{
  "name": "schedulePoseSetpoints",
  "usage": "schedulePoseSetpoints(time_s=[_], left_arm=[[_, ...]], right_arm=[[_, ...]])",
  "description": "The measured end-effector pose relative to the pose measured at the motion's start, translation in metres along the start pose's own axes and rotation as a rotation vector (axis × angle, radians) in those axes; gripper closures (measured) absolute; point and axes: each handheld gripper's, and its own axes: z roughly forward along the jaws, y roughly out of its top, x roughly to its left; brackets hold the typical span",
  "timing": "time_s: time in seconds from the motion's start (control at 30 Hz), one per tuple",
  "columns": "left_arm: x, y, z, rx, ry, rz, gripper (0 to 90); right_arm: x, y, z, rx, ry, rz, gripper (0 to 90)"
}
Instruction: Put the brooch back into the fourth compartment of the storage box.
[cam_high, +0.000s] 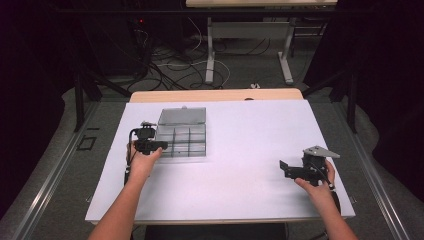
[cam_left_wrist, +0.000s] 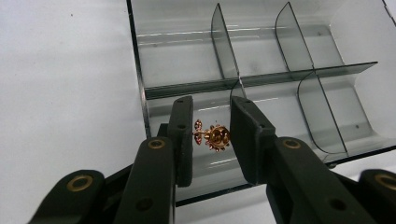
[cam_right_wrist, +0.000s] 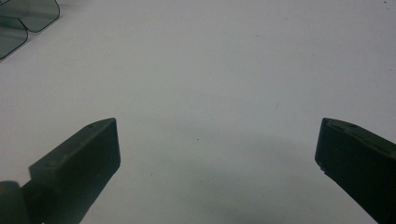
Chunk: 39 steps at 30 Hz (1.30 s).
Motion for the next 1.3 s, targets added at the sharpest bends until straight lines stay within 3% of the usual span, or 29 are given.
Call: schedulePoseSetpoints(time_s=[0.33, 0.57, 0.8, 1.3], left_arm=[[0.001, 0.0, -0.006, -0.009, -0.021, 0.01, 64.8], [-0.001, -0.001, -0.011, -0.063, -0.032, 0.021, 59.9], [-0.004, -0.002, -0.017, -0.085, -0.053, 0.038, 57.4], [-0.011, -0.007, -0.03, -0.165, -0.084, 0.101, 44.7]], right_arm=[[0.0, 0.0, 0.0, 0.001, 0.002, -0.001, 0.0], [0.0, 0.0, 0.0, 0.0, -0.001, -0.001, 0.0], [0.0, 0.0, 0.0, 0.0, -0.002, -0.001, 0.0], [0.001, 0.0, -0.001, -0.001, -0.005, 0.004, 0.0]])
